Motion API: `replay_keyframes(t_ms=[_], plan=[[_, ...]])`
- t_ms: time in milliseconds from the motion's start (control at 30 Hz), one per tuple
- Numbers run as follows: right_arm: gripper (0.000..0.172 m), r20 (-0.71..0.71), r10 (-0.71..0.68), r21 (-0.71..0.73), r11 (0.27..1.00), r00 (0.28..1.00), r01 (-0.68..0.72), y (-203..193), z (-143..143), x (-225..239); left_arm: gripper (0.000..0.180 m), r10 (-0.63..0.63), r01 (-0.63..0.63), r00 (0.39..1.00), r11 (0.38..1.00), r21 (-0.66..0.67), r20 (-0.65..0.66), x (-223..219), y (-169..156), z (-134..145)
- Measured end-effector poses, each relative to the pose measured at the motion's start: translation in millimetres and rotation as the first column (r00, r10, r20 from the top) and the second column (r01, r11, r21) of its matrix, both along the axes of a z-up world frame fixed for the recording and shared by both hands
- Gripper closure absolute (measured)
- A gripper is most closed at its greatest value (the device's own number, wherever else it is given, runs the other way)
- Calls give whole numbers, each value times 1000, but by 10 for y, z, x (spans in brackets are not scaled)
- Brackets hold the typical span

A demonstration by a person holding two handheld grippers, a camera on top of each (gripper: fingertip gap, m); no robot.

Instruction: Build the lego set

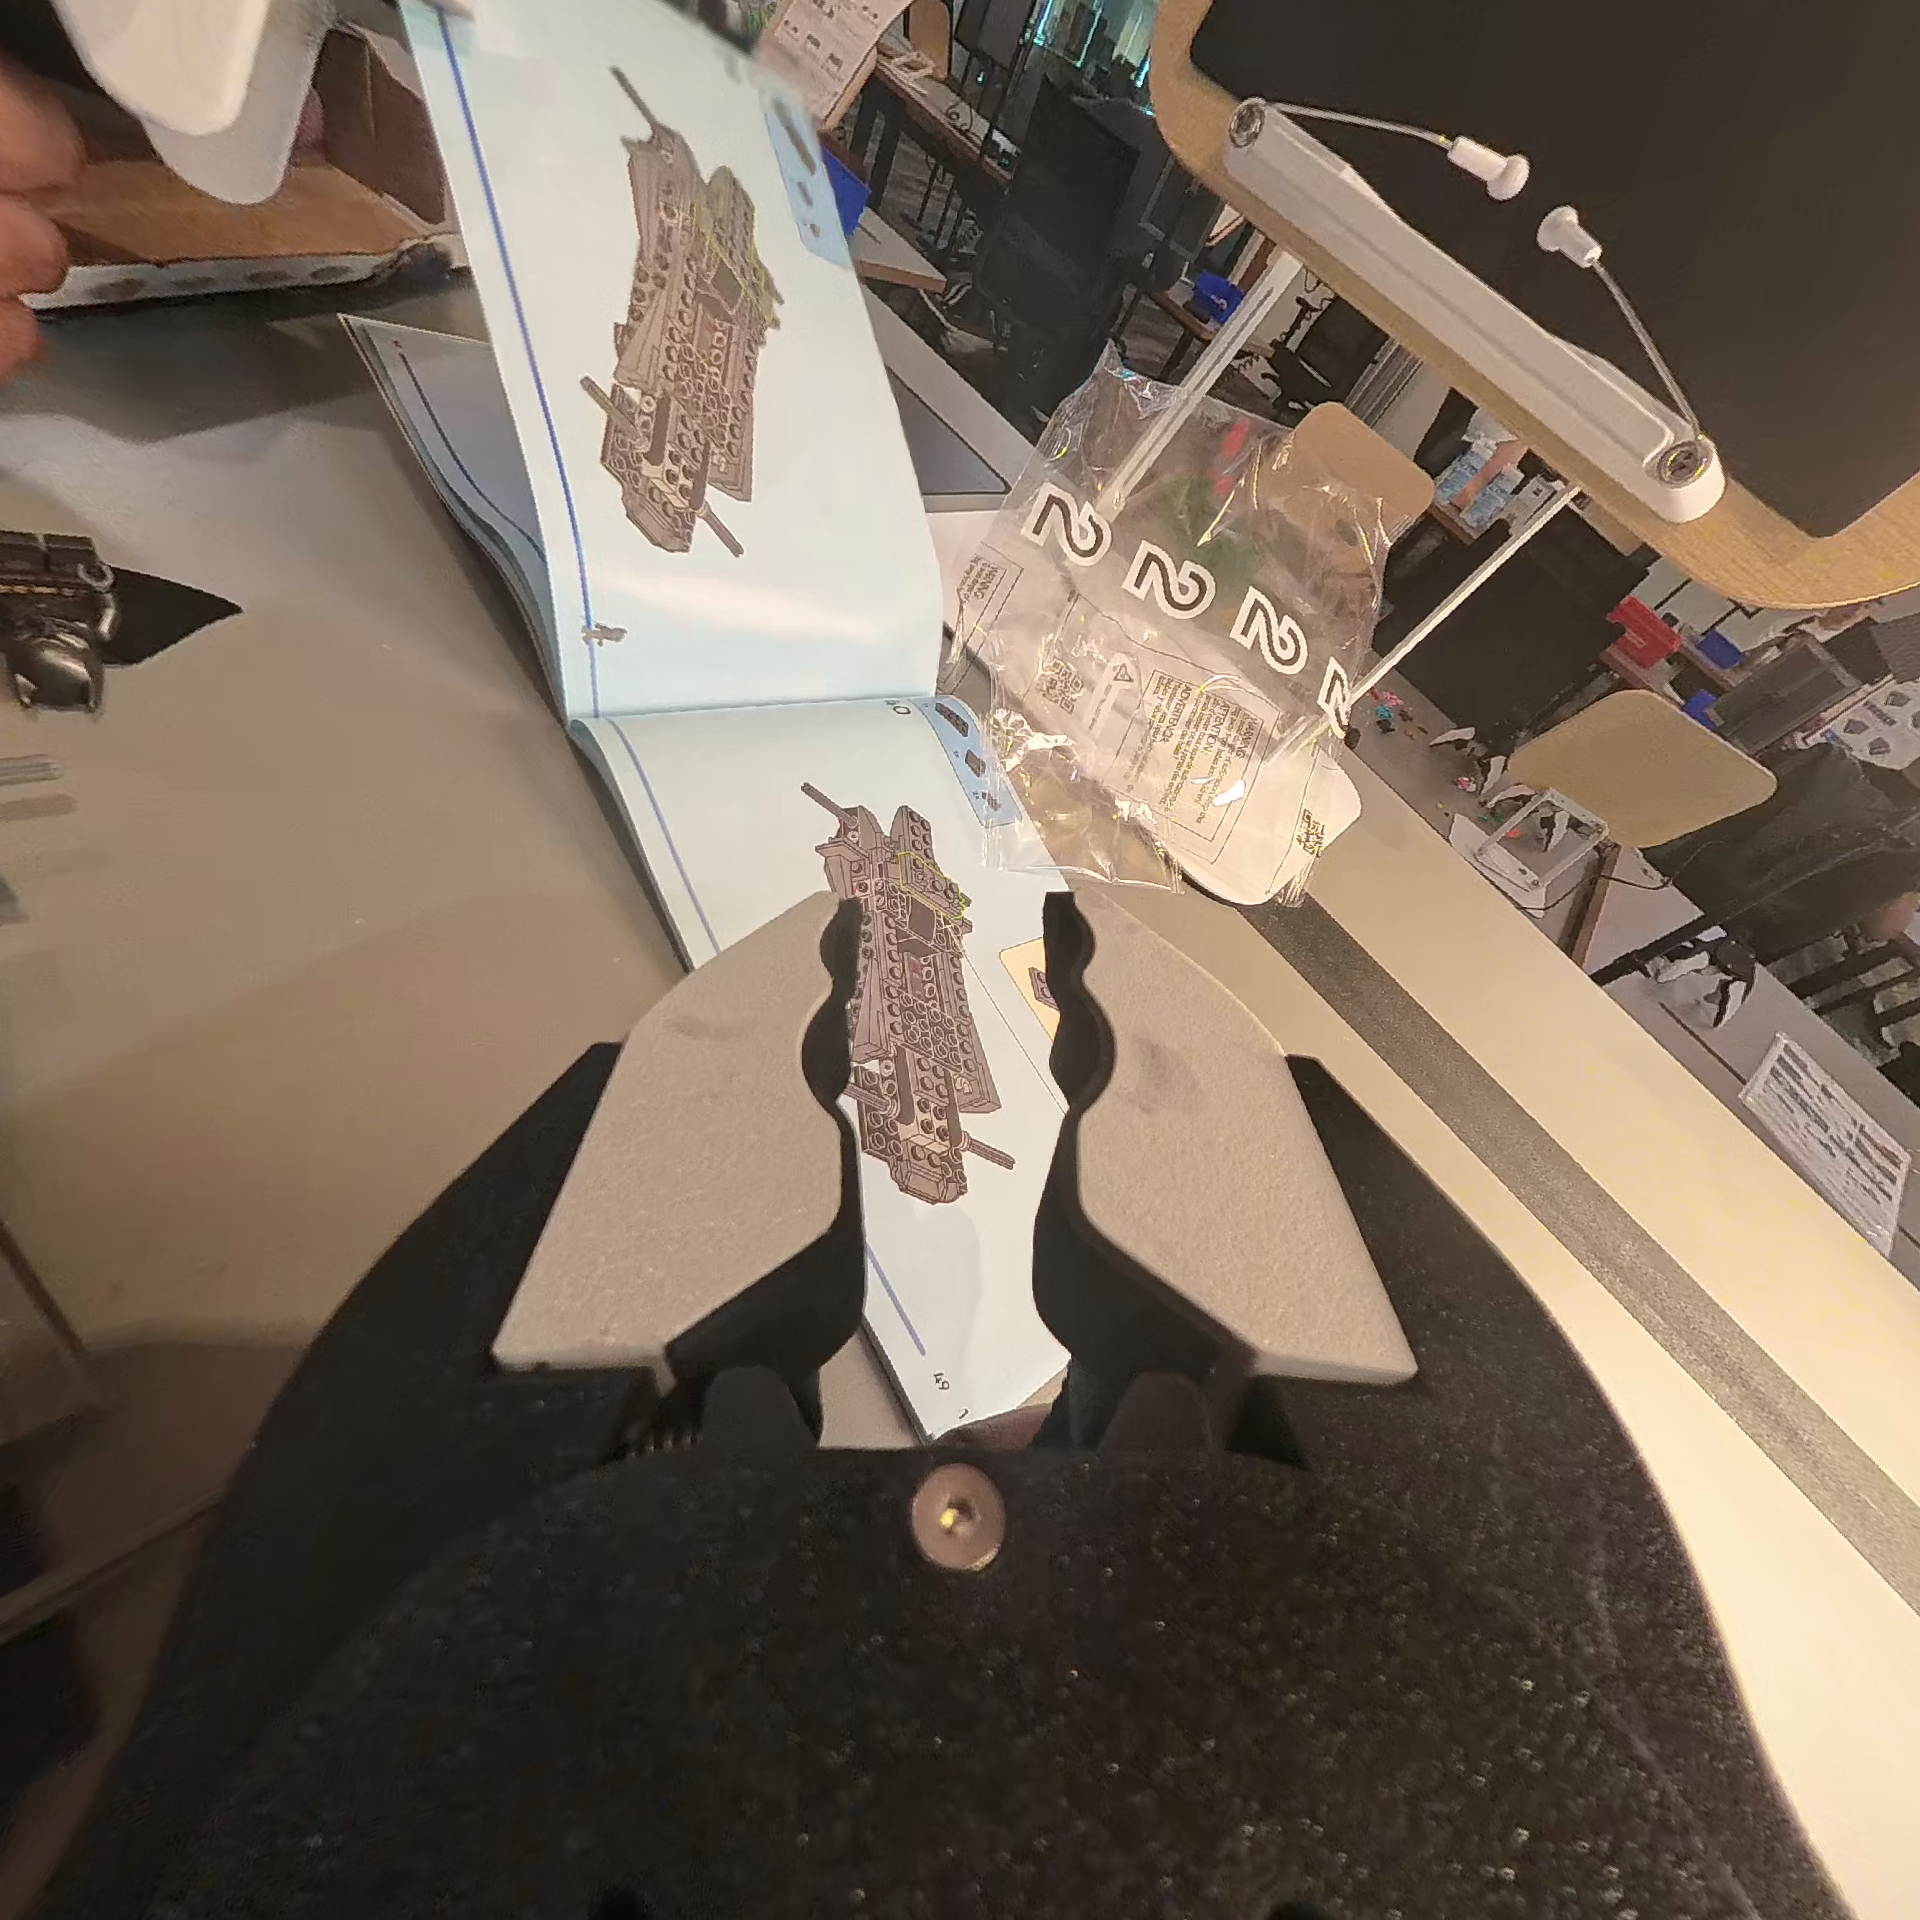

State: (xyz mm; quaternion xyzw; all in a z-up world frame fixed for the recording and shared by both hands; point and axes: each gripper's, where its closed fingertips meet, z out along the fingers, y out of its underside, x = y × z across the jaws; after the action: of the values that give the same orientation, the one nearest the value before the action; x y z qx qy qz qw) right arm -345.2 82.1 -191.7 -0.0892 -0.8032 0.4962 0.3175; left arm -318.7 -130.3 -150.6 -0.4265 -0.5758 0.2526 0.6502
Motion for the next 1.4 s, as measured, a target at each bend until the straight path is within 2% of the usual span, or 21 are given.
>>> replay_keyframes(t_ms=[300,467,533,600,667,733,800,867,900,1000,1067,1200,1400], plan=[[137,0,3,-2,1000,1000,-3,-1,1,2,136,139,-139,990,990,5,-26,71,-370,134],[137,3,5,-2,1000,1000,-5,-3,0,2,128,199,-207,975,976,-71,-97,154,-482,317],[137,5,5,-1,1000,1000,-5,-4,-3,1,128,145,-161,979,981,-105,-146,167,-346,415],[137,7,6,1,1000,1000,-6,-7,-7,0,129,-52,24,971,992,-121,-235,203,28,553],[137,8,7,-1,1000,1000,-7,-6,-6,1,128,-273,249,929,960,-125,-250,257,437,580],[137,11,8,-4,1000,1000,-8,-4,-4,-1,124,-332,326,891,943,-75,-310,314,580,635],[137,15,9,-9,1000,1000,-8,-1,0,-2,125,-334,362,860,932,-1,-385,374,571,710],[137,18,9,-13,1000,1000,-9,0,4,-4,125,-350,397,845,917,35,-405,399,575,736],[137,20,9,-12,1000,1000,-9,0,1,-6,125,-365,396,849,918,3,-382,392,616,709],[136,22,11,-2,1000,1000,-11,-7,-14,-3,124,-417,368,867,905,-213,-272,362,842,531],[136,13,13,12,1000,1000,-13,-16,-27,6,125,-436,367,868,885,-286,-238,360,972,445],[135,0,19,47,999,1000,-19,-25,-67,33,125,-453,390,866,876,-283,-210,354,1068,342],[135,20,46,18,999,999,-46,-29,14,100,125,-432,352,881,871,-344,-192,396,979,265]])
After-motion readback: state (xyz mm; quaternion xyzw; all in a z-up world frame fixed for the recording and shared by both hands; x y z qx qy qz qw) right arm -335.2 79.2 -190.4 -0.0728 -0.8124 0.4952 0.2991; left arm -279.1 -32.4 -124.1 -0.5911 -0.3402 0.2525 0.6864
